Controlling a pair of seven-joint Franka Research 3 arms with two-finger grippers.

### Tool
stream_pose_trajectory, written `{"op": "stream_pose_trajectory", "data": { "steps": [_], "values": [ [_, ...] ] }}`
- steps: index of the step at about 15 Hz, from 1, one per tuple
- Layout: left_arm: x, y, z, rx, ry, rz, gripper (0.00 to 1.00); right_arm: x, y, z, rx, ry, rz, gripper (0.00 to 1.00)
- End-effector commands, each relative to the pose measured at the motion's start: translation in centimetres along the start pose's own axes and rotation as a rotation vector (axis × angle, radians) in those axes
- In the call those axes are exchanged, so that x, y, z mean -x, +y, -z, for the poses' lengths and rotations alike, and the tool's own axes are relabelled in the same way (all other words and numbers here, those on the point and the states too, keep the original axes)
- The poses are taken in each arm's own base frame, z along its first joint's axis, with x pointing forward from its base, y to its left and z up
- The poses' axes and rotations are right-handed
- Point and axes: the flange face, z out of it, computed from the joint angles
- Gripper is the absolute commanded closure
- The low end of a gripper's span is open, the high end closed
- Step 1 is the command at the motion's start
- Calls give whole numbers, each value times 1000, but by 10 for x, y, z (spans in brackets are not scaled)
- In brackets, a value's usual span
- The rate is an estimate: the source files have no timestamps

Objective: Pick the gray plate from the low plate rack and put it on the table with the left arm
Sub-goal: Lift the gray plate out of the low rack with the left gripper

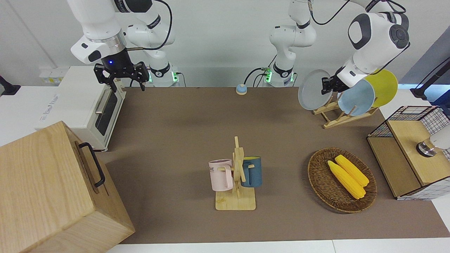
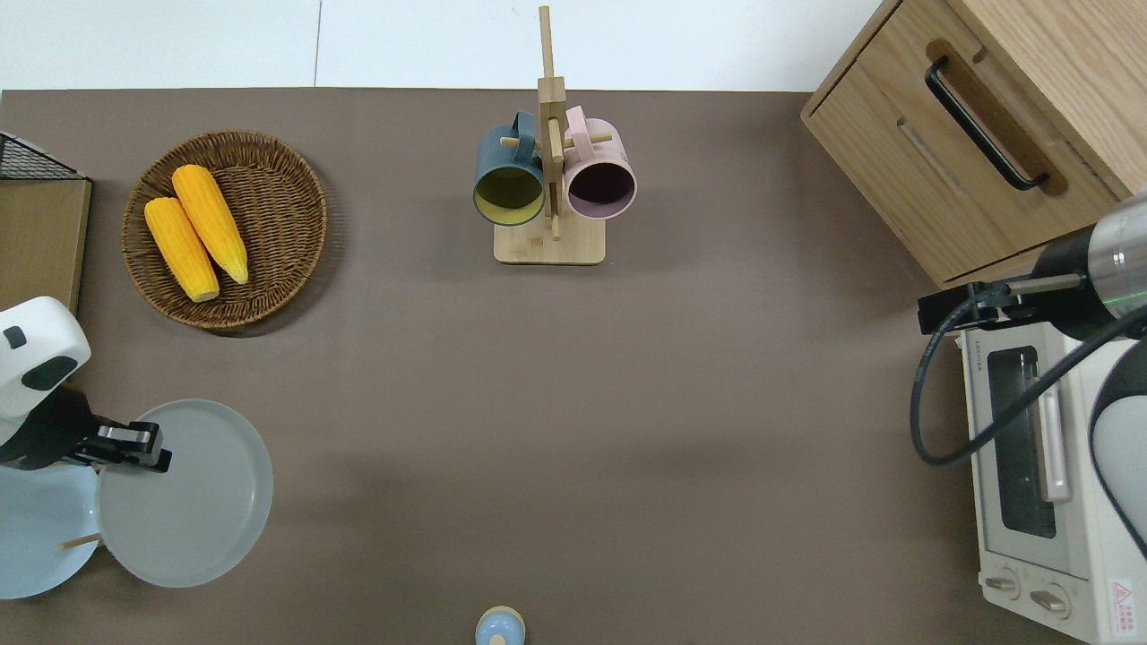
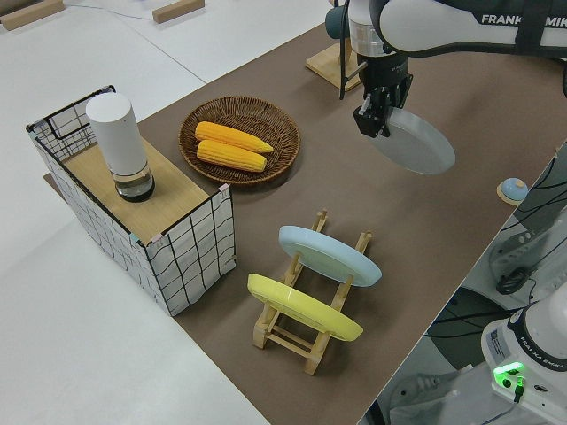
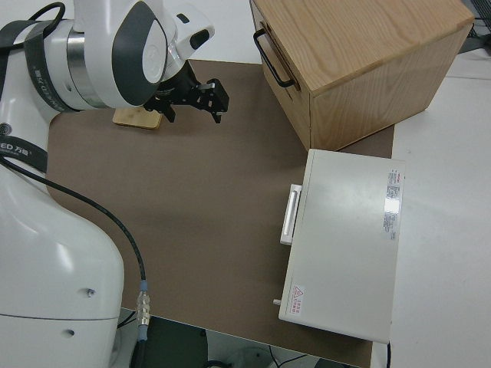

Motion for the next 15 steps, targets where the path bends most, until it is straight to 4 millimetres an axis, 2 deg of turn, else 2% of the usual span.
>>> {"op": "stream_pose_trajectory", "data": {
  "steps": [1, 3, 4, 6, 9, 12, 15],
  "values": [
    [-4, -1, -19, 67, -8, 6, 1000, -1, 2, 3, 1, -5, -15, 17],
    [-7, -11, -43, 133, 20, 21, 1000, -1, 2, 3, 1, -4, -15, 17],
    [-8, -23, -55, 140, 36, -15, 1000, -1, 2, 3, 1, -5, -15, 17],
    [-9, -38, -65, 170, 58, -24, 1000, -1, 2, 3, 1, -4, -15, 17],
    [-11, -52, -90, 190, 76, -47, 1000, -1, 2, 3, 1, -5, -17, 17],
    [-9, -54, -117, 229, 90, -45, 1000, -1, 2, 3, 1, -5, -15, 17],
    [-7, -49, -127, 258, 90, -37, 1000, -1, 1, 3, 1, -4, -14, 17]
  ]
}}
